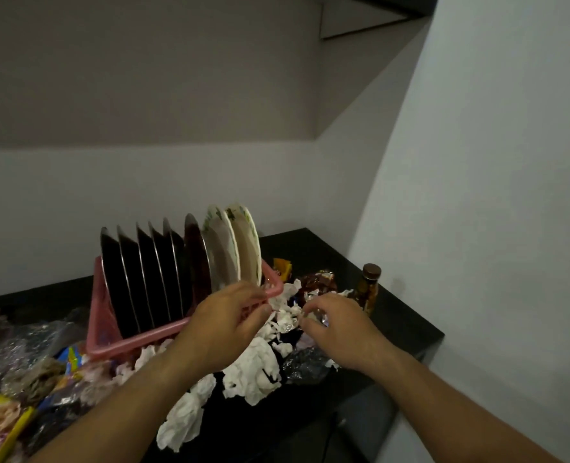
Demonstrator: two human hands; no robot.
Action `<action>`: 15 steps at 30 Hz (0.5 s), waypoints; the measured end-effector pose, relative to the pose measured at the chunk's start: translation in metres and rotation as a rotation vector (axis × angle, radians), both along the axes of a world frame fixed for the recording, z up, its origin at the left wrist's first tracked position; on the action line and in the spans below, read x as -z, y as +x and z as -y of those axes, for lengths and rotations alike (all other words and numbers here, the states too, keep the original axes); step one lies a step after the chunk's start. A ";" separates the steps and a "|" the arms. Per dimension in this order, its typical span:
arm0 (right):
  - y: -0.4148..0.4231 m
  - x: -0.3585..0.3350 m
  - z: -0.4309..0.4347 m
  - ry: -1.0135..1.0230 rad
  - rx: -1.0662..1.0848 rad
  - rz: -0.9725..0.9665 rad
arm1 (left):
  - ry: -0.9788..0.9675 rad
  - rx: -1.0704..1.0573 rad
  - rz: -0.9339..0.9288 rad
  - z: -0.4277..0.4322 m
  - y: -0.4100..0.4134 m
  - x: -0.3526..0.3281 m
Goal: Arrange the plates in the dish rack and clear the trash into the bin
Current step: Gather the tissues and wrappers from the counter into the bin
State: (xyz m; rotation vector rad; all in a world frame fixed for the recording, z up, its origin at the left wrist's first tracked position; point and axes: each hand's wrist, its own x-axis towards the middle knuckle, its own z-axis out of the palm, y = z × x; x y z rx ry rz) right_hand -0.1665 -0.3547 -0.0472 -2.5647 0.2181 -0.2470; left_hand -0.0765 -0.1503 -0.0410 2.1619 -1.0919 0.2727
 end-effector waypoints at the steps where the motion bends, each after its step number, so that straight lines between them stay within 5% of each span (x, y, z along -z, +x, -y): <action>1: 0.000 0.002 0.006 0.009 0.002 -0.018 | 0.018 -0.001 0.008 0.006 0.000 0.002; 15: 0.089 0.006 0.132 -0.090 -0.127 0.011 | 0.125 -0.174 -0.018 0.143 0.072 0.007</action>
